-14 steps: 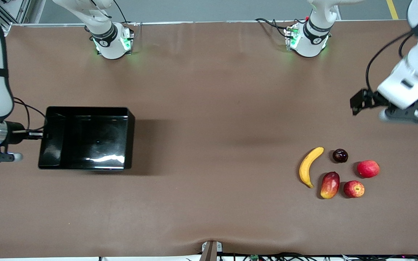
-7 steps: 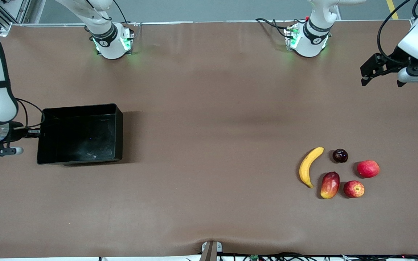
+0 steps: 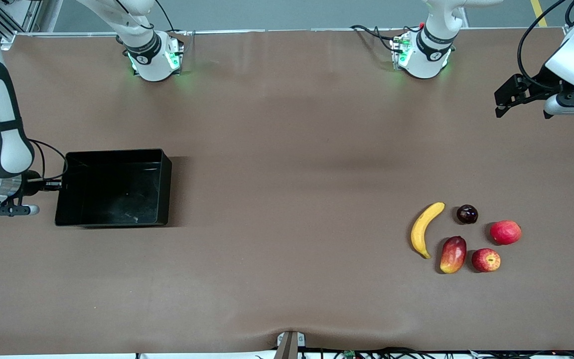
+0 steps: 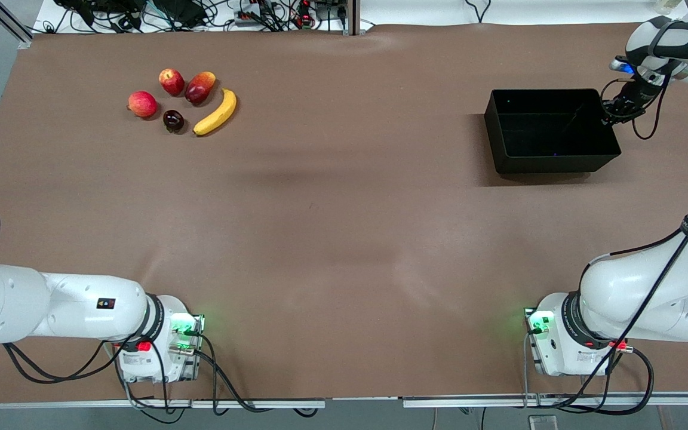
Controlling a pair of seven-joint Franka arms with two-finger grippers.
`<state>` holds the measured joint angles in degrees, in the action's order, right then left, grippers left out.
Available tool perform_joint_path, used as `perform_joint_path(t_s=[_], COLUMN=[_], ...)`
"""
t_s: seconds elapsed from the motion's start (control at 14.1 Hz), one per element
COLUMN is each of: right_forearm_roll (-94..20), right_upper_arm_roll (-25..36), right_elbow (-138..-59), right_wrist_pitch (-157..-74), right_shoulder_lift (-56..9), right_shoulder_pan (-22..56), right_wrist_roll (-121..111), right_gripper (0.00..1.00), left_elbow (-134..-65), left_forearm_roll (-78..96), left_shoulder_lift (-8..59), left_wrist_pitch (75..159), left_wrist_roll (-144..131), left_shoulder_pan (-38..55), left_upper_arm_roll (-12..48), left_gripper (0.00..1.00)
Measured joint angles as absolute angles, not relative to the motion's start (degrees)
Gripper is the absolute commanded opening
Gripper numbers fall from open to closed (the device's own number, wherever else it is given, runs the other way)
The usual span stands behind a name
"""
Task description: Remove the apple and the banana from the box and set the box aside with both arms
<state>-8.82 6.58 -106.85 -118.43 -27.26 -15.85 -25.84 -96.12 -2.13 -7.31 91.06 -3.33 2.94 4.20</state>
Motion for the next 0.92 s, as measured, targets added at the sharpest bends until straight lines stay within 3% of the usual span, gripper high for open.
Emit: perform_joint_path(t_s=[0.07, 0.14, 0.5, 0.92], right_forearm_roll=[-8.82, -8.83, -8.86, -9.12], right_upper_arm_roll=[6.58, 6.58, 6.13, 4.34], right_elbow=[-107.28, -107.60, -105.66, -89.43], right_wrist_pitch=[-118.61, -118.65, -114.83, -106.77], right_shoulder_lift=[-27.27, -27.28, -27.24, -26.30], right_shoulder_pan=[-16.04, -16.22, -16.68, -13.15], right_wrist_roll=[-25.69, -25.53, -25.35, -25.52], right_gripper=[0.53, 1.00, 1.00, 1.00], left_elbow=[-96.11, -96.11, -96.08, -95.60], left_forearm_roll=[-2.13, -2.13, -2.13, -2.13], left_shoulder_lift=[-7.18, -7.04, -6.72, -6.21], left_wrist_pitch=[91.06, 91.07, 91.07, 91.12], left_wrist_roll=[-3.38, -3.39, -3.38, -3.38], left_shoulder_pan=[2.94, 2.93, 1.66, 1.37], left_upper_arm_roll=[4.17, 4.15, 4.06, 3.99], left_gripper=[1.00, 1.00, 1.00, 1.00])
